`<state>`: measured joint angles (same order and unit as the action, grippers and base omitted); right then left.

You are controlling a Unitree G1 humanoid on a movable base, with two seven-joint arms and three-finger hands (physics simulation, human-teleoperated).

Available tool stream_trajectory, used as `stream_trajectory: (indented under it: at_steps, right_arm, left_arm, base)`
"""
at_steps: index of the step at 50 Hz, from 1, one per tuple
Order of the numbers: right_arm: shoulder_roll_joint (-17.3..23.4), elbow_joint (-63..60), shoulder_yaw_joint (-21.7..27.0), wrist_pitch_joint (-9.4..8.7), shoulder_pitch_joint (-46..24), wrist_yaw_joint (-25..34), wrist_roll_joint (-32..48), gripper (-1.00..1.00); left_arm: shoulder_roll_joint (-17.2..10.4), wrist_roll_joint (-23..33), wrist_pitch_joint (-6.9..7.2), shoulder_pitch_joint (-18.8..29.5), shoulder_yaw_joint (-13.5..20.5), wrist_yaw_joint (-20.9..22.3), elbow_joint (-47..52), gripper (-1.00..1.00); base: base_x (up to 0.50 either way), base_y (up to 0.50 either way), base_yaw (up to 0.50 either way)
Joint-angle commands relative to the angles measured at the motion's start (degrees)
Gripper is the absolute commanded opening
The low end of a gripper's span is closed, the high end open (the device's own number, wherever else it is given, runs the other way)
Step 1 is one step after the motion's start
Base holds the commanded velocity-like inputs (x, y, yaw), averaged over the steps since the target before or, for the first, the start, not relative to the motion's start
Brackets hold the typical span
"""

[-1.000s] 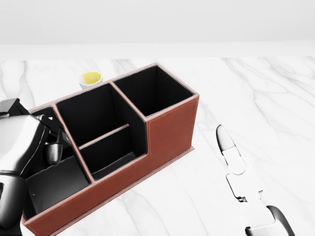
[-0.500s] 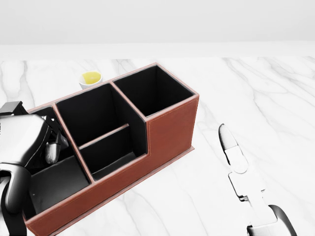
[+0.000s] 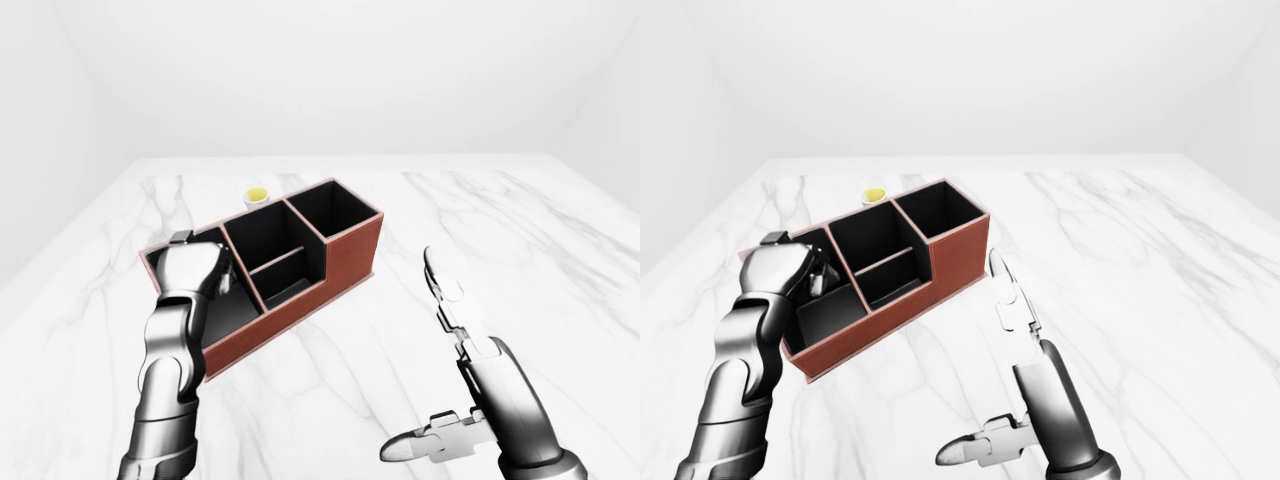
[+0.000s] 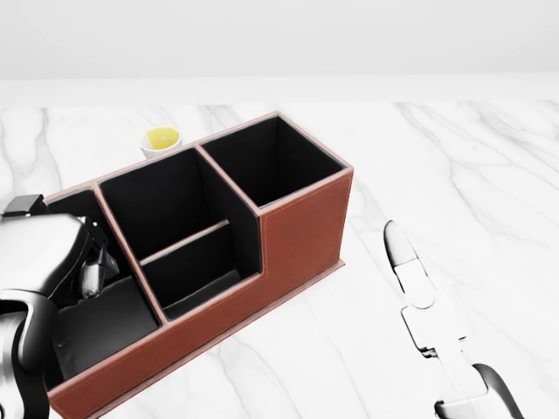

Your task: Pick up the book and place it in the left compartment of the caddy.

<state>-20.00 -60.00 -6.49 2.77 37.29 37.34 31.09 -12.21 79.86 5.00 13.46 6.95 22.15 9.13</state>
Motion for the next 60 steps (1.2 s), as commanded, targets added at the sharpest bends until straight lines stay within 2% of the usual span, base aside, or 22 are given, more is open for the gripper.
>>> stream_trajectory:
  at_steps: [1, 9, 14, 35, 52, 60]
  right_arm:
    - [0.0, 0.0, 0.0, 0.27, 0.1, 0.2, 0.0, 1.00]
    - [0.0, 0.0, -0.3, 0.10, 0.0, 0.2, 0.5, 1.00]
    - [0.0, 0.0, -0.3, 0.08, 0.0, 0.2, 0.5, 1.00]
    - [0.0, 0.0, -1.2, 0.63, 0.6, 0.3, 1.1, 1.00]
    - [0.0, 0.0, -1.3, -0.41, -0.3, 0.1, 1.6, 1.00]
    - [0.0, 0.0, -1.1, -0.90, -0.8, -0.1, 1.7, 1.00]
  left_arm:
    - [-1.0, 5.3, 0.00, 3.2, -0.9, -4.8, -8.3, -1.00]
    - [-1.9, 3.6, 0.00, 6.7, -2.3, -10.7, -18.8, -1.00]
    - [-2.7, 2.7, 0.00, 8.0, -3.0, -12.3, -22.8, -1.00]
    - [-4.3, 2.9, 0.00, 9.3, -3.6, -15.3, -29.9, -1.00]
    - [-5.2, 1.1, 0.00, 12.0, -4.3, -18.4, -37.0, -1.00]
    - [-5.8, 0.5, 0.00, 11.9, -4.2, -18.4, -37.4, -1.00]
  base:
    - [0.00, 0.00, 0.00]
    - [0.00, 0.00, 0.00]
    - [0.00, 0.00, 0.00]
    - [0.00, 0.00, 0.00]
    - [0.00, 0.00, 0.00]
    - [0.00, 0.00, 0.00]
